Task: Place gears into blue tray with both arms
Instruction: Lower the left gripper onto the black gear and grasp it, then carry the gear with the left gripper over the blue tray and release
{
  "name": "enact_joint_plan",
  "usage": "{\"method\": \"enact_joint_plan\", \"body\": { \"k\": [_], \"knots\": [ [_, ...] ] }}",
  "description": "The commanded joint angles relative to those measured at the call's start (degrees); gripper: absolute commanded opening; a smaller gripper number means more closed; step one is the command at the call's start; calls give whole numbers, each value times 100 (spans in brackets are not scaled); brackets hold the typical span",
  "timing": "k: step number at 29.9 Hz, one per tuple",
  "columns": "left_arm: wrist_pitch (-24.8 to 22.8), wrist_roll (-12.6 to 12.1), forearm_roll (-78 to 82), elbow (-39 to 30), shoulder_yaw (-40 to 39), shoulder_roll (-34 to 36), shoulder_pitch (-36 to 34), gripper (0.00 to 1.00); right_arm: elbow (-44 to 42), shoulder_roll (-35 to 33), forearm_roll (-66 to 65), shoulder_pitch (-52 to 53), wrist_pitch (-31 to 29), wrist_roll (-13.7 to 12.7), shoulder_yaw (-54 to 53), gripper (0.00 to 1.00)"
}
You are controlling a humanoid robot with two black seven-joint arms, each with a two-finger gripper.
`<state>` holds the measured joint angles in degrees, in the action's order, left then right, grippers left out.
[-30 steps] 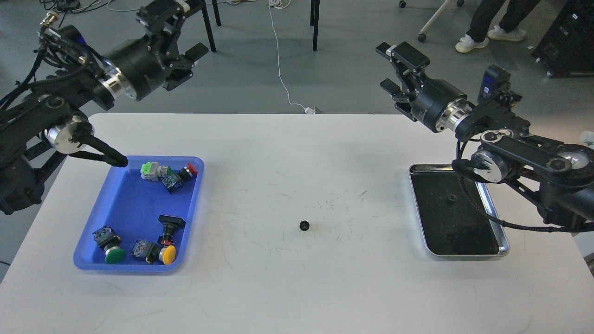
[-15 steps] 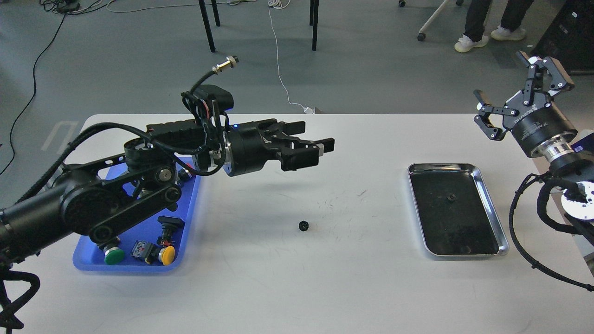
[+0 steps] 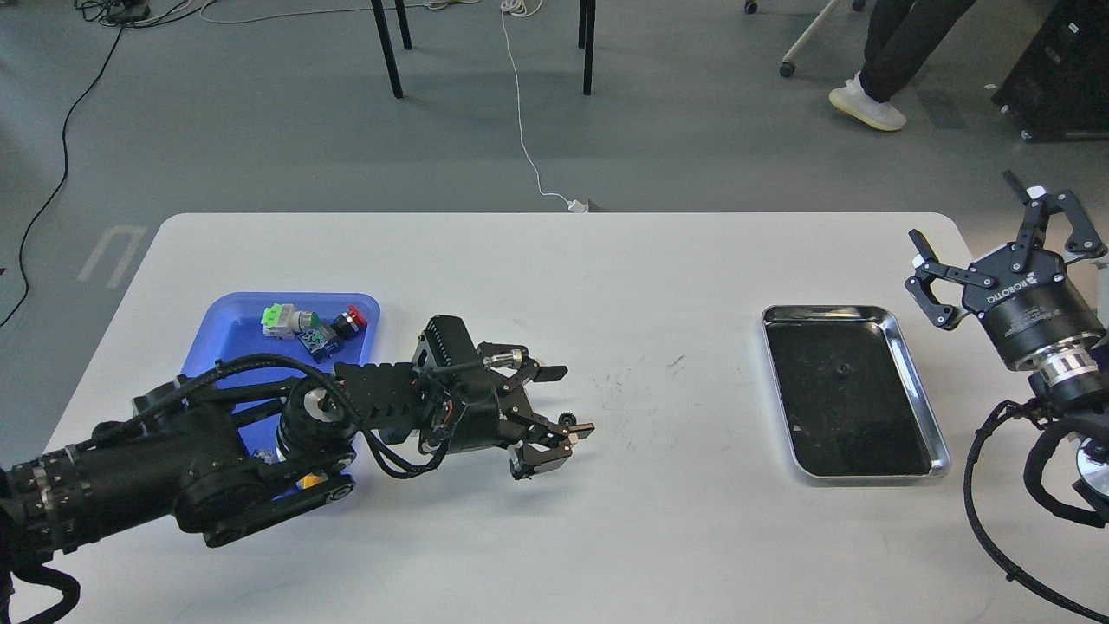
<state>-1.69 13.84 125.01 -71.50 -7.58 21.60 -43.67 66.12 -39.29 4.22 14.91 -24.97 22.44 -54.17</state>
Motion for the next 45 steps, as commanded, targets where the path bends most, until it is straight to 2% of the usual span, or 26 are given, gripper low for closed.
{"method": "enact_joint_plan", "body": {
  "k": [1,4,14,20,25,28,32,35,39,41,45],
  "knots": [
    [2,-39,-1,398,10,-366,104,72,41,0,0,-41,10,15,-14,98],
    [2,-39,-1,856,2,-665,227,70,76,0,0,-41,10,50,-154,98],
    [11,-66,-1,1182,-16,-763,254,57,120,0,0,-50,10,85,-375,98],
    [11,-66,-1,1191,-51,-745,377,36,129,0,-9,-85,18,112,-375,98],
    [11,-66,-1,1191,-86,-710,456,22,129,0,-9,-85,18,112,-418,98],
    [29,-74,-1,1165,-121,-658,456,9,120,0,-9,-85,27,112,-418,98],
    [195,-110,-1,1007,-305,-482,439,8,129,0,-9,-85,36,112,-427,98],
    [248,-101,-1,437,-648,-9,438,8,120,0,-9,-93,36,112,-454,98],
    [266,-74,-344,-451,-973,1124,447,8,120,-44,-18,-93,45,112,-454,98],
    [310,-39,-731,-593,-1009,1695,456,8,120,-44,-18,-93,45,112,-454,98],
    [468,-22,-1303,-401,-922,2707,517,9,129,-44,-18,-93,45,112,-489,98]
  ]
}}
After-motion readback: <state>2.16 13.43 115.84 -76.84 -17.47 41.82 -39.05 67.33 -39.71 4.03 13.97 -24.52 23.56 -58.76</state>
